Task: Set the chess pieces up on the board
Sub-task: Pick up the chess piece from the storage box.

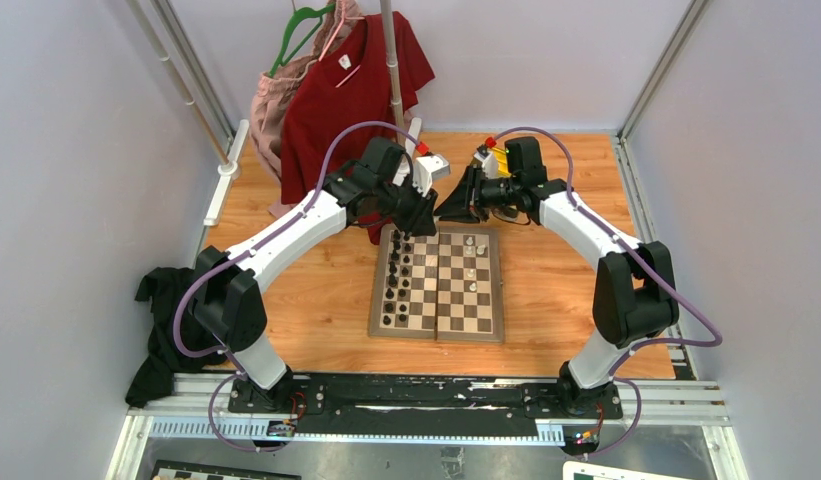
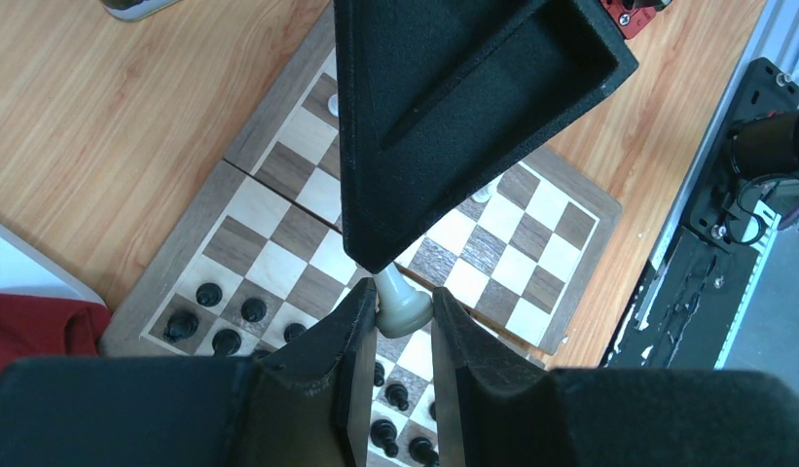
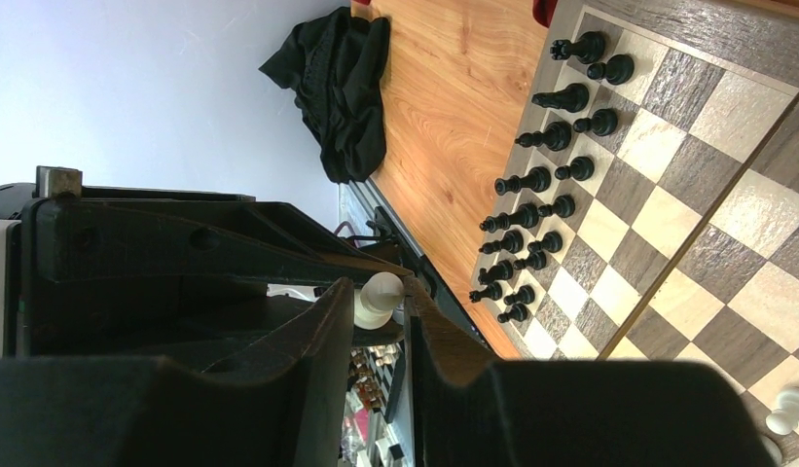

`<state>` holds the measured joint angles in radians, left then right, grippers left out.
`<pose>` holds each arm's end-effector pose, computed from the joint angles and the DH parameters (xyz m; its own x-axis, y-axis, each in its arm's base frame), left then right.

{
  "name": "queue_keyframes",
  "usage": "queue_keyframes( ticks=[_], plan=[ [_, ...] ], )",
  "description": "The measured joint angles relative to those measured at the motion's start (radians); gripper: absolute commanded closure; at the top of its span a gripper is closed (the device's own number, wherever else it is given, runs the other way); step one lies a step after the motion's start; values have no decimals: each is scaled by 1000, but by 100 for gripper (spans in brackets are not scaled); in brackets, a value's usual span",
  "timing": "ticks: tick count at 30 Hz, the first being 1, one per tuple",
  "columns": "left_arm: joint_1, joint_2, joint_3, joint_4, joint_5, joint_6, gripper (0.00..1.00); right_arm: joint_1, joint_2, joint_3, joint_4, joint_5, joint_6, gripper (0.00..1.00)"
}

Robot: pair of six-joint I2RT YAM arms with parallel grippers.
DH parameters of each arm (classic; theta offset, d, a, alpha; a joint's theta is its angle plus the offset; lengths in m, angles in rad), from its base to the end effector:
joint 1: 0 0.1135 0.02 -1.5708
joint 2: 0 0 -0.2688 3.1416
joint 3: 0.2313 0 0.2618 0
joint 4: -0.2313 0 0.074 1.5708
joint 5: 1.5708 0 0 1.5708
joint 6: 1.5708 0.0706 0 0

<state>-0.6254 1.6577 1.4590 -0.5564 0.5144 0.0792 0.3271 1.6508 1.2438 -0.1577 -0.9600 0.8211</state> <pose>0.3069 -0.2645 0.2970 -0.4906 0.4392 -0.7526 0.8416 0.4628 -0.2785 0.3564 0.1820 0.2744 -0.9598 0.1176 -0.2548 -0.2012 0.3444 0.9170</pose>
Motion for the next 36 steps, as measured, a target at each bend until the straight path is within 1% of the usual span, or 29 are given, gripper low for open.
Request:
queue_keyframes(
  ticks=[5,9,11,13,14,18,20,23,27,31,36],
  plan=[
    [0,0,0,0,1,0,100,2,0,0,0,1,-2,79],
    [0,0,0,0,1,0,100,2,0,0,0,2,-5,91],
    [0,0,0,-1,0,0,100,2,0,0,0,2,-6,98],
    [0,0,0,-1,-1,0,98,2,0,0,0,2,-7,100],
    [0,0,0,-1,-2,0,96,2,0,0,0,2,-7,100],
    [0,0,0,-3,-17,-2,71,2,0,0,-1,4,-23,100],
    [-4,0,0,-5,-33,-7,61,3,0,0,-4,8,-35,100],
    [-6,0,0,-6,-60,-13,50,5,-1,0,-17,16,-58,100],
    [-4,0,0,-6,-90,-25,38,6,-4,0,-39,30,-89,100],
    [-4,0,0,-5,-106,-30,32,7,-22,0,-48,50,-116,100],
    [-4,-21,-8,1,-115,-33,30,7,-49,0,-53,82,-150,100]
  ],
)
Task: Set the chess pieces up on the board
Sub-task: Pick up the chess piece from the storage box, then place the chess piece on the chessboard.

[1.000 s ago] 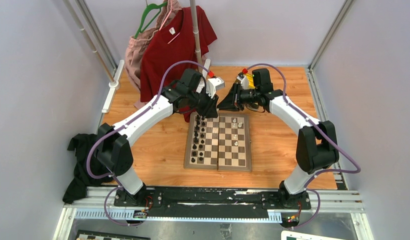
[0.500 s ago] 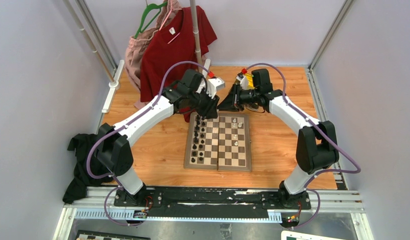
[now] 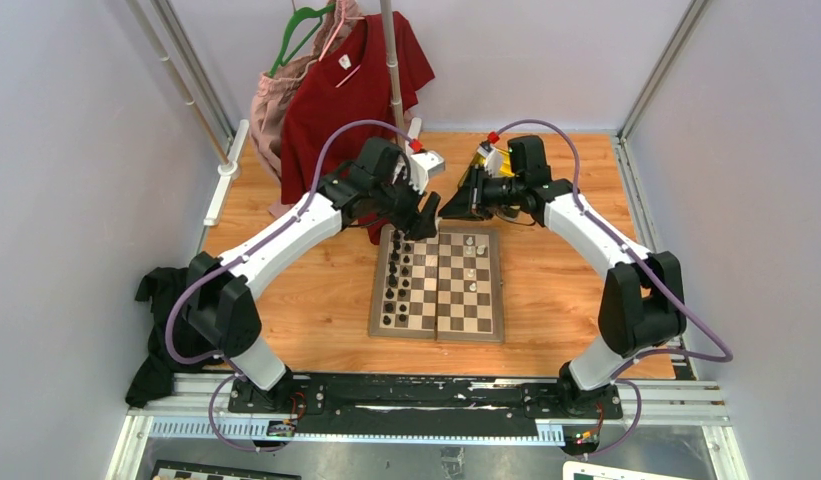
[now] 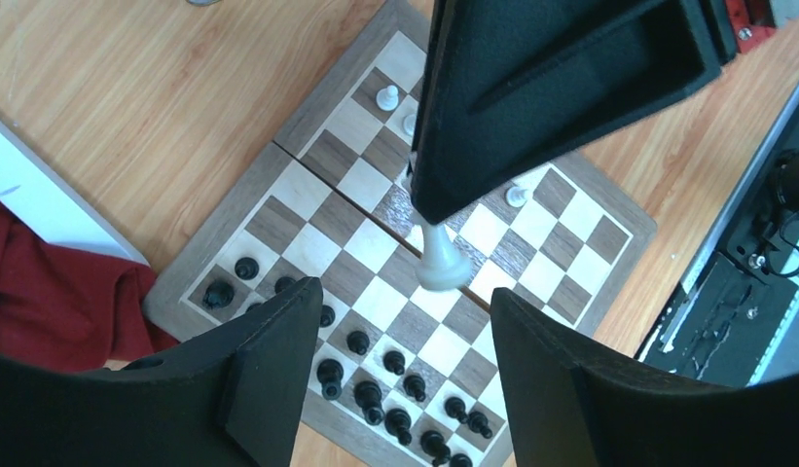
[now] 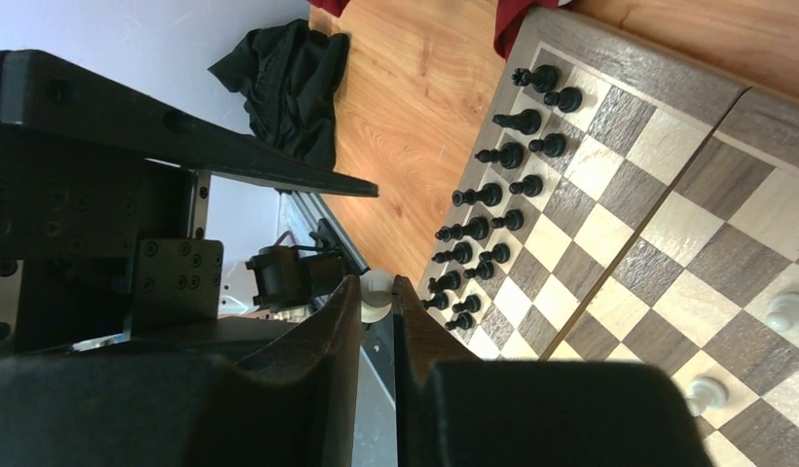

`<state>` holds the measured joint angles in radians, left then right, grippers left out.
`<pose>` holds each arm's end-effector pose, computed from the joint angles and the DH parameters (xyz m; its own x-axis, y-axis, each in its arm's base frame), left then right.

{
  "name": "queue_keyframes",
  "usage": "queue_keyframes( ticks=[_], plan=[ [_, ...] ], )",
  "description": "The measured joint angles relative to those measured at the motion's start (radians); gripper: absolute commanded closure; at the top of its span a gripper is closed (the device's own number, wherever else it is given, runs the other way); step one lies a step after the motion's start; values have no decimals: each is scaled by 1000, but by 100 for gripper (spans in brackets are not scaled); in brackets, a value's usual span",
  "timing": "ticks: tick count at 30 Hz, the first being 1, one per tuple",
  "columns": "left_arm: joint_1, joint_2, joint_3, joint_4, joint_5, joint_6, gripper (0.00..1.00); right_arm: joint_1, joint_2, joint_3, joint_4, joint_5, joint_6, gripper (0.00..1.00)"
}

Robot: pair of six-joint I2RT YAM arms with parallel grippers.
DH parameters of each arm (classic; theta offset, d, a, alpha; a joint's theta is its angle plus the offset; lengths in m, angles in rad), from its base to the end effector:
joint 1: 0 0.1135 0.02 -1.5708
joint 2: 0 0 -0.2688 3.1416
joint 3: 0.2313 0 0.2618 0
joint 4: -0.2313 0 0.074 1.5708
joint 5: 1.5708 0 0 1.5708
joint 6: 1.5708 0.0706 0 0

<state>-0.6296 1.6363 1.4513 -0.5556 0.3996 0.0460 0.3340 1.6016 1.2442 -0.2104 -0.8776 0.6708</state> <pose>0.3085 -0.2588 0.3000 -0.5092 0.4233 -0.7494 0.7988 0.5566 -0.2283 0.3492 0.1786 0.2852 -0.9090 0.1050 -0.4033 -0.3282 0.4159 0.8481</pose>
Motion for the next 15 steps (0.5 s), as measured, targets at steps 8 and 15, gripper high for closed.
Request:
queue_keyframes(
  ticks=[8,15],
  plan=[
    [0,-123,-78,33,6,-30,26,2,-56,4,-62,138,-105,100],
    [0,-229,-139,72,-44,-100,26,53,-185,-15,-138,407,-263,100]
  ],
)
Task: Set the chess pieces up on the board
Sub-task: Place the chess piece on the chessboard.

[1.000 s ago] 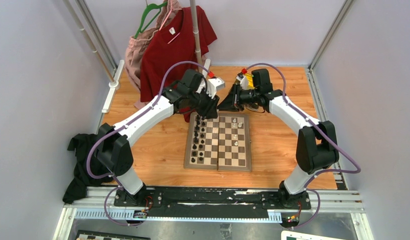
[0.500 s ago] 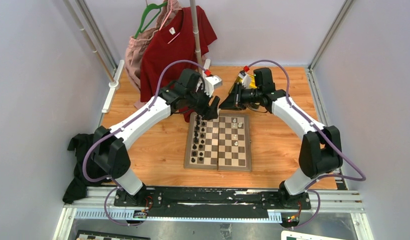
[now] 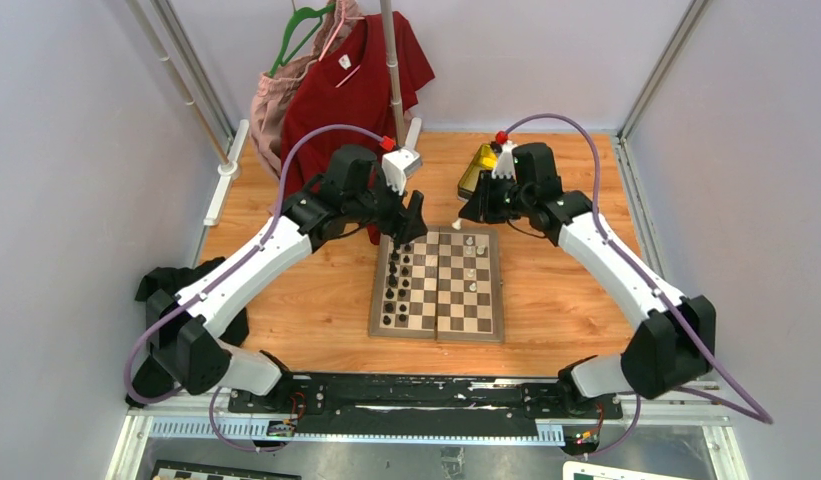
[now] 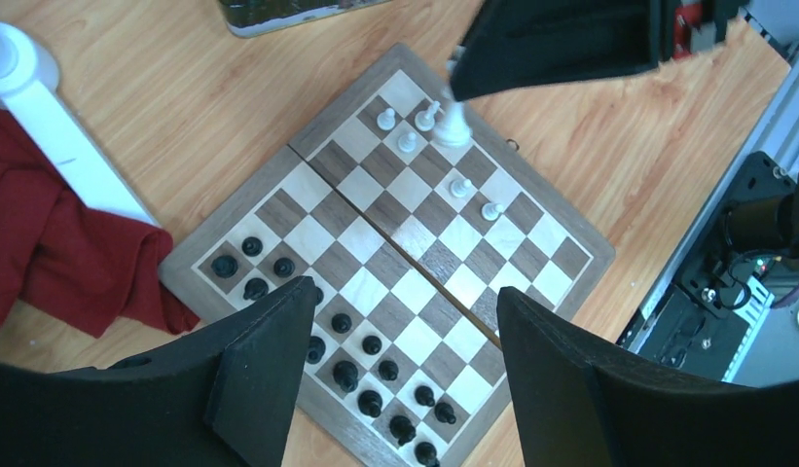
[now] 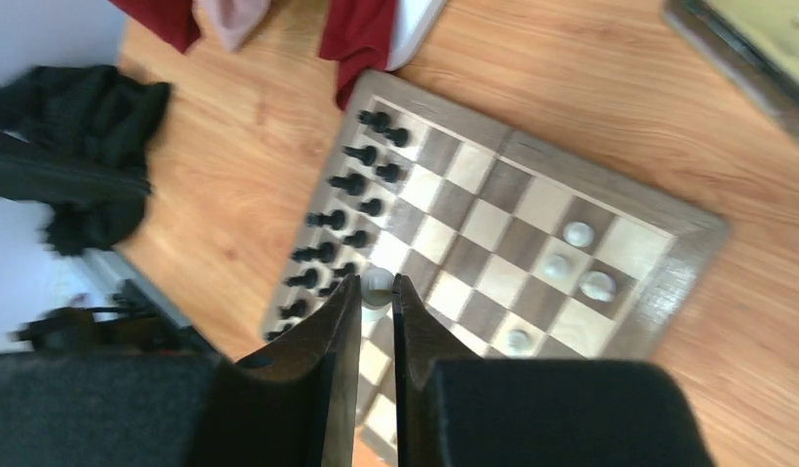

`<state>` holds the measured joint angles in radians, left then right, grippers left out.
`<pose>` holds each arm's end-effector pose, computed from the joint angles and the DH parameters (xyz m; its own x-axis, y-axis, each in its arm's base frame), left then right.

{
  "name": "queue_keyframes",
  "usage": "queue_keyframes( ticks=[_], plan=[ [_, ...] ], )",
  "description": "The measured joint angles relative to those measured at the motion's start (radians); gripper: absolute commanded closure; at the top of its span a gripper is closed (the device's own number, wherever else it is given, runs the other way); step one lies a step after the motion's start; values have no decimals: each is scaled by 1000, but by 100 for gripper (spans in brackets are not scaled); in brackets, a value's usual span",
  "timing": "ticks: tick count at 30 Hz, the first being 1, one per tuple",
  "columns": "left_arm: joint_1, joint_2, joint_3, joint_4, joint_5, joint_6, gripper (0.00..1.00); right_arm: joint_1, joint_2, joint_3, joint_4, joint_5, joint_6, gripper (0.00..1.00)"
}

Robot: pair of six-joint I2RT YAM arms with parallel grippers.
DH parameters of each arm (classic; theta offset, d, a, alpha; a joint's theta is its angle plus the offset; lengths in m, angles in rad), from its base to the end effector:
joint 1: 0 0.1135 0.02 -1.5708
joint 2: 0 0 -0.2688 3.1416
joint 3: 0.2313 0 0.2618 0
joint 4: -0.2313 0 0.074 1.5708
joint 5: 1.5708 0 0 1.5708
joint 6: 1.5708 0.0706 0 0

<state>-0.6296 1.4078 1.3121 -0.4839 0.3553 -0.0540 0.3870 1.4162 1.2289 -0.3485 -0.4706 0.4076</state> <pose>0.2709 -0.2277 0.3373 -0.4845 0.2904 -0.8252 0.7623 0.6029 -0.2354 0.3193 0.1647 0.3207 -0.7105 0.0920 -0.6977 -0.4529 0.6991 0.5534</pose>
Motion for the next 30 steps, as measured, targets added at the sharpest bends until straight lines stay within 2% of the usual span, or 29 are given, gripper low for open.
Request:
queue_keyframes(
  ticks=[6,11,16,21,30],
  plan=[
    [0,-60,-47,32,-71,-54,26,117,-127,-151,-4,306,-106,100],
    [0,-106,-97,54,-119,-89,26,209,-203,-316,16,571,-135,100],
    [0,-124,-124,72,-144,-113,26,274,-257,-414,55,781,-140,100],
    [0,-134,-143,79,-156,-127,26,303,-269,-476,100,908,-138,100],
    [0,-150,-156,93,-166,-138,26,325,-209,-528,201,970,-130,100]
  ],
)
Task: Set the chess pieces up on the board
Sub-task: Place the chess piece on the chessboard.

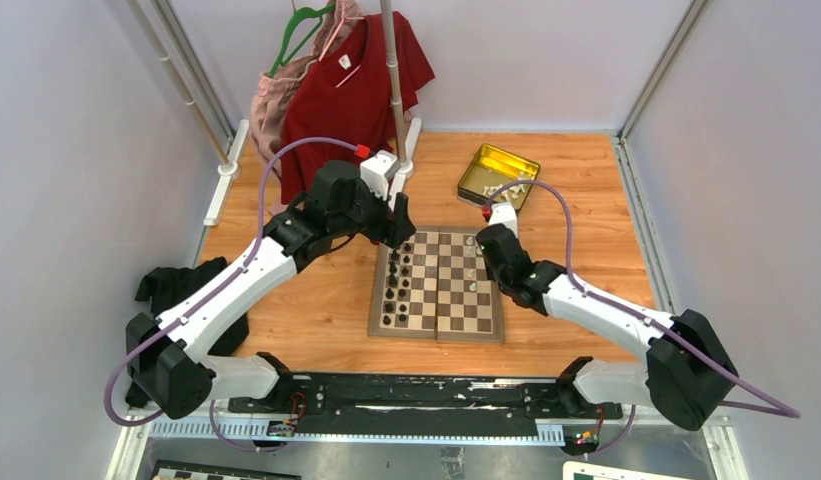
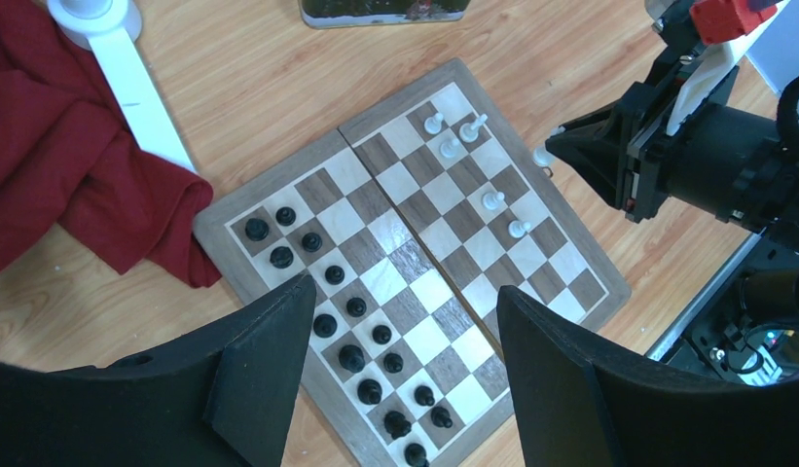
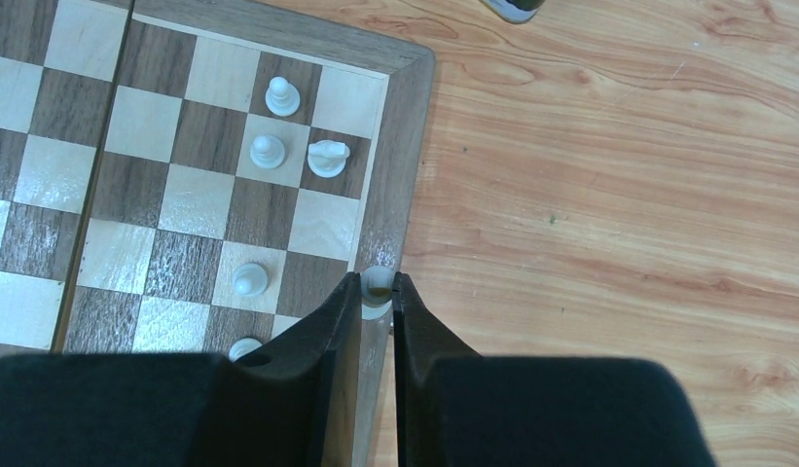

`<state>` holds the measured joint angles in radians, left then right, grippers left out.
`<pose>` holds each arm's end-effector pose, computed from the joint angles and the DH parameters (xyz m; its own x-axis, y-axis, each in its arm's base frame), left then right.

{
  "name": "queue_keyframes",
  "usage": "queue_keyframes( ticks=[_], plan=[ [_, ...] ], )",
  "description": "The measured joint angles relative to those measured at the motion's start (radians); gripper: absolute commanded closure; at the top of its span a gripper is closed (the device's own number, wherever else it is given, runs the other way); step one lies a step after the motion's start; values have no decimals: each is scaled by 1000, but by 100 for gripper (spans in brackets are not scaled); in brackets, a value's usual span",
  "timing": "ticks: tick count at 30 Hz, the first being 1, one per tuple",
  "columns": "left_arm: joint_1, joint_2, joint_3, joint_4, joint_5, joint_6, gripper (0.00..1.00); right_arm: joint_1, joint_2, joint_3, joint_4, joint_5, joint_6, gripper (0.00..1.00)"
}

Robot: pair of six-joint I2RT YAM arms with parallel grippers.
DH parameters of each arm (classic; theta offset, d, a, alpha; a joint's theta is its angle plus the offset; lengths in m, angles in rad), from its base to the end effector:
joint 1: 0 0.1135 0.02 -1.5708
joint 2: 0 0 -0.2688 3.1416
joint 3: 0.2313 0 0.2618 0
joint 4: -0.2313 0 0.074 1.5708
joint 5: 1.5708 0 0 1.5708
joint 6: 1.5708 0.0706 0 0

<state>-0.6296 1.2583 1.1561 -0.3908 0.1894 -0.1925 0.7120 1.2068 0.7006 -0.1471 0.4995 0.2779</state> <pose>0.2534 -0.2011 0.3351 -0.5117 0.1403 -0.8476 0.6260 0.7366 -0.2560 0.2373 0.1601 0.2110 -0.5208 -0.1314 -0.8435 -0.1484 0.9870 -0.0621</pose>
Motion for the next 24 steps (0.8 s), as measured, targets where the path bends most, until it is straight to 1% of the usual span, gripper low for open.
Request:
queue_keyframes(
  ticks=[12,24],
  plan=[
    [0,-12,-19,2,-19,-2,26,10,34,-79,137,-2,13,100],
    [0,-12,-19,2,-36,2,26,35,73,-88,205,-22,14,100]
  ],
)
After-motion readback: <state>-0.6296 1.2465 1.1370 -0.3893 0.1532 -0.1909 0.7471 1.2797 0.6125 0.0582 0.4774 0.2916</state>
